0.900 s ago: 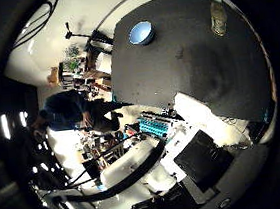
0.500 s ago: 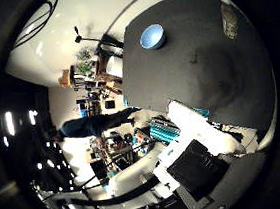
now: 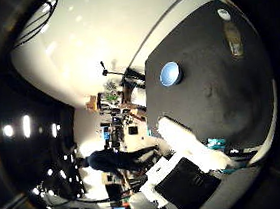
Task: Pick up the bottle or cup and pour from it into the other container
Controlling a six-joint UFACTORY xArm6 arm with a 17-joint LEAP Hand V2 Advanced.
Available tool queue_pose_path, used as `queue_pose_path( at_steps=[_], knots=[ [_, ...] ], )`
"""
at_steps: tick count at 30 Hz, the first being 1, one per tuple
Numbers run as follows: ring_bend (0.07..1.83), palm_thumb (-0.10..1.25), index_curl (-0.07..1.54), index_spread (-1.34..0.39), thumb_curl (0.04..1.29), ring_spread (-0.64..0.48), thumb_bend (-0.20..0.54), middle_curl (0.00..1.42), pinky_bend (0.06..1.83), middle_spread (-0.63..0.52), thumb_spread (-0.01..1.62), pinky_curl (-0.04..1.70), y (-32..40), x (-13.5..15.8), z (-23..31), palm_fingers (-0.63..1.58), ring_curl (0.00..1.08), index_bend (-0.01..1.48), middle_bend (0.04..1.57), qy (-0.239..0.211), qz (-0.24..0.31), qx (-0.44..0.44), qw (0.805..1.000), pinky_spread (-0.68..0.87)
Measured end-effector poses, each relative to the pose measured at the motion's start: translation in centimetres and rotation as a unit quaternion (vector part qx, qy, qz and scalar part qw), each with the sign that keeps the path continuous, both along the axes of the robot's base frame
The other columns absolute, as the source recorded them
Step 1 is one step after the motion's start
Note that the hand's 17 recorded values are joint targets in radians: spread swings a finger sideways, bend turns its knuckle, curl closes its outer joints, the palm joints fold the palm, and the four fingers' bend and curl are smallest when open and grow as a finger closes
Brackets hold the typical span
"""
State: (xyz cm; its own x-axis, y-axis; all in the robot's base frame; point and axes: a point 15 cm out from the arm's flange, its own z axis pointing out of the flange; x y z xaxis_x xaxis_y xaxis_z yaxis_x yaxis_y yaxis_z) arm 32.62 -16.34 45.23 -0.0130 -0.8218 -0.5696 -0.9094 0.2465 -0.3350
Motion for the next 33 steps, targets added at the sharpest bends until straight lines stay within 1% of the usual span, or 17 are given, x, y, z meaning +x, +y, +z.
queue_pose_path(
  at_steps=[4,6,8,10,20,26,33],
  knots=[
    [0.34,0.63,0.26,-0.27,0.35,0.2,-0.027,0.35,0.76,0.05,1.01,0.04,-1.9,1.4,-0.6,0.16,0.26,0.15,0.26,-0.022,-0.023,0.039,0.999,0.44],
    [0.36,0.63,0.26,-0.27,0.35,0.2,-0.029,0.35,0.77,0.05,1.01,0.03,-3.0,2.3,-0.6,0.17,0.26,0.15,0.27,-0.044,-0.04,0.05,0.997,0.44],
    [0.37,0.62,0.26,-0.26,0.35,0.2,-0.027,0.35,0.77,0.05,1.01,0.03,-4.4,3.8,-0.7,0.17,0.27,0.16,0.28,-0.072,-0.058,0.059,0.994,0.43],
    [0.38,0.62,0.26,-0.25,0.35,0.19,-0.026,0.35,0.78,0.05,1.01,0.02,-5.5,4.7,-1.3,0.17,0.26,0.16,0.28,-0.085,-0.068,0.069,0.992,0.43],
    [0.39,0.6,0.27,-0.24,0.34,0.19,-0.025,0.35,0.8,0.06,1.03,0.0,-9.7,6.5,-7.2,0.16,0.26,0.16,0.28,-0.084,-0.095,0.149,0.981,0.42],
    [0.4,0.58,0.27,-0.23,0.34,0.18,-0.027,0.35,0.81,0.06,1.03,0.0,-12.7,7.8,-10.7,0.14,0.25,0.16,0.28,-0.081,-0.118,0.156,0.977,0.42],
    [0.41,0.58,0.27,-0.22,0.33,0.18,-0.025,0.35,0.82,0.08,1.02,0.0,-14.5,8.7,-13.4,0.12,0.25,0.16,0.28,-0.075,-0.121,0.171,0.975,0.41]
  ],
)
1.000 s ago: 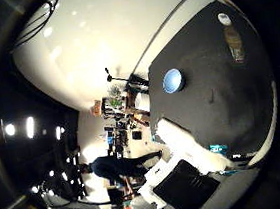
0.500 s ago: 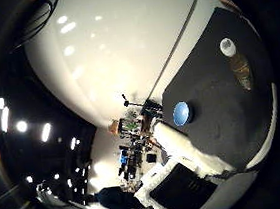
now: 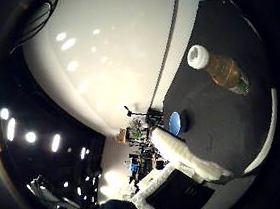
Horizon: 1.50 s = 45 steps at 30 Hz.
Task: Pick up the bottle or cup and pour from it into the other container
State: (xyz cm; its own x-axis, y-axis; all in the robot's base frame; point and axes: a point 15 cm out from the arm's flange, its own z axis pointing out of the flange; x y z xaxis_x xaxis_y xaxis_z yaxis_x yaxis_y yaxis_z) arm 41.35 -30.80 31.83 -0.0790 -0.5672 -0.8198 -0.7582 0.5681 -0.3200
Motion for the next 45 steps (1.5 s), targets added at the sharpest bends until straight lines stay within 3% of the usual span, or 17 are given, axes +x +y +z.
queue_pose_path(
  at_steps=[10,24,45],
  knots=[
    [0.42,0.59,0.28,-0.21,0.33,0.18,-0.026,0.35,0.81,0.08,1.02,0.0,-0.9,1.0,-2.8,0.12,0.24,0.16,0.27,0.012,-0.008,0.013,1.0,0.41],
    [0.41,0.59,0.28,-0.22,0.33,0.18,-0.026,0.35,0.8,0.09,1.02,0.0,1.2,3.4,-6.2,0.12,0.24,0.16,0.27,0.03,0.021,0.033,0.999,0.42],
    [0.42,0.61,0.29,-0.2,0.34,0.14,-0.025,0.35,0.75,0.06,1.01,0.0,4.6,6.6,-7.3,0.2,0.24,0.16,0.31,0.036,0.051,0.02,0.998,0.41]
  ],
)
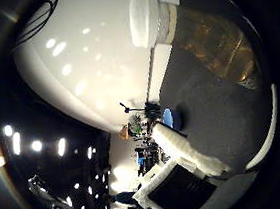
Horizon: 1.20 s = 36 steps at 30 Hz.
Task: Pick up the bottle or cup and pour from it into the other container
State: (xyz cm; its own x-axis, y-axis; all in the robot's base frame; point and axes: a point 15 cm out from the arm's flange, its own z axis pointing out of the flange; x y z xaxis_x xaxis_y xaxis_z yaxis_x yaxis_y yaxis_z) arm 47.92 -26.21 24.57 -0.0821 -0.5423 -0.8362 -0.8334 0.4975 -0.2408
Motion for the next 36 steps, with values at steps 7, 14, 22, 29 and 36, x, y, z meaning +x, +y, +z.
queue_pose_path(
  at_steps=[7,14,22,29,36],
  knots=[
    [0.56,0.66,0.3,-0.2,0.35,0.07,-0.018,0.36,0.72,0.0,1.02,-0.01,1.3,0.8,-0.1,0.38,0.26,0.17,0.34,0.001,0.012,-0.003,1.0,0.37],
    [0.82,0.76,0.34,-0.25,0.39,-0.09,-0.017,0.44,0.78,-0.11,1.01,-0.01,2.4,1.4,-0.2,0.78,0.32,0.21,0.51,0.001,0.024,-0.002,1.0,0.06],
    [1.03,0.89,0.55,-0.34,0.45,-0.19,-0.02,0.61,1.1,-0.17,0.94,0.08,3.9,2.1,-0.8,1.2,0.45,0.43,0.78,0.004,0.04,0.001,0.999,-0.42],
    [1.21,1.01,0.76,-0.3,0.52,-0.19,-0.016,0.72,1.31,-0.14,0.85,0.27,5.6,3.0,-0.5,1.23,0.55,0.8,1.05,0.002,0.065,-0.006,0.998,-0.36],
    [1.32,1.13,0.86,-0.25,0.61,-0.21,-0.008,0.78,1.46,-0.13,0.82,0.41,6.6,3.4,0.6,1.16,0.63,1.02,1.22,-0.005,0.076,-0.014,0.997,-0.25]
  ],
)
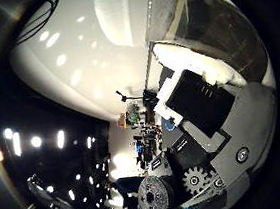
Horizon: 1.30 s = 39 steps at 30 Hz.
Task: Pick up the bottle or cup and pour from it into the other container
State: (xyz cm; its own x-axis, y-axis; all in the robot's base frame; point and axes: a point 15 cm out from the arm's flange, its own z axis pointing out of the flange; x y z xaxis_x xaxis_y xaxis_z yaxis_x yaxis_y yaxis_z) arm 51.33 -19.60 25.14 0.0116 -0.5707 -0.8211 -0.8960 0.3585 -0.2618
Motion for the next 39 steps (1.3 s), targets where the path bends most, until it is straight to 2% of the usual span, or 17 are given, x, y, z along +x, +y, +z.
queue_pose_path(
  at_steps=[12,30,39],
  knots=[
    [1.32,1.16,0.87,-0.22,0.79,-0.24,-0.017,0.81,1.43,-0.12,0.58,0.55,0.1,-0.3,1.1,1.08,0.74,1.13,1.32,-0.004,0.008,-0.017,1.0,-0.23],
    [1.25,1.14,0.86,-0.2,0.9,-0.27,-0.017,0.81,1.34,-0.12,0.52,0.69,0.1,-0.9,3.6,1.08,0.84,1.15,1.32,-0.016,0.017,-0.046,0.999,-0.24],
    [1.23,1.14,0.86,-0.21,0.93,-0.27,-0.017,0.81,1.32,-0.12,0.5,0.75,0.9,-1.3,6.9,1.09,0.88,1.14,1.32,-0.018,0.018,-0.08,0.996,-0.25]
  ],
)
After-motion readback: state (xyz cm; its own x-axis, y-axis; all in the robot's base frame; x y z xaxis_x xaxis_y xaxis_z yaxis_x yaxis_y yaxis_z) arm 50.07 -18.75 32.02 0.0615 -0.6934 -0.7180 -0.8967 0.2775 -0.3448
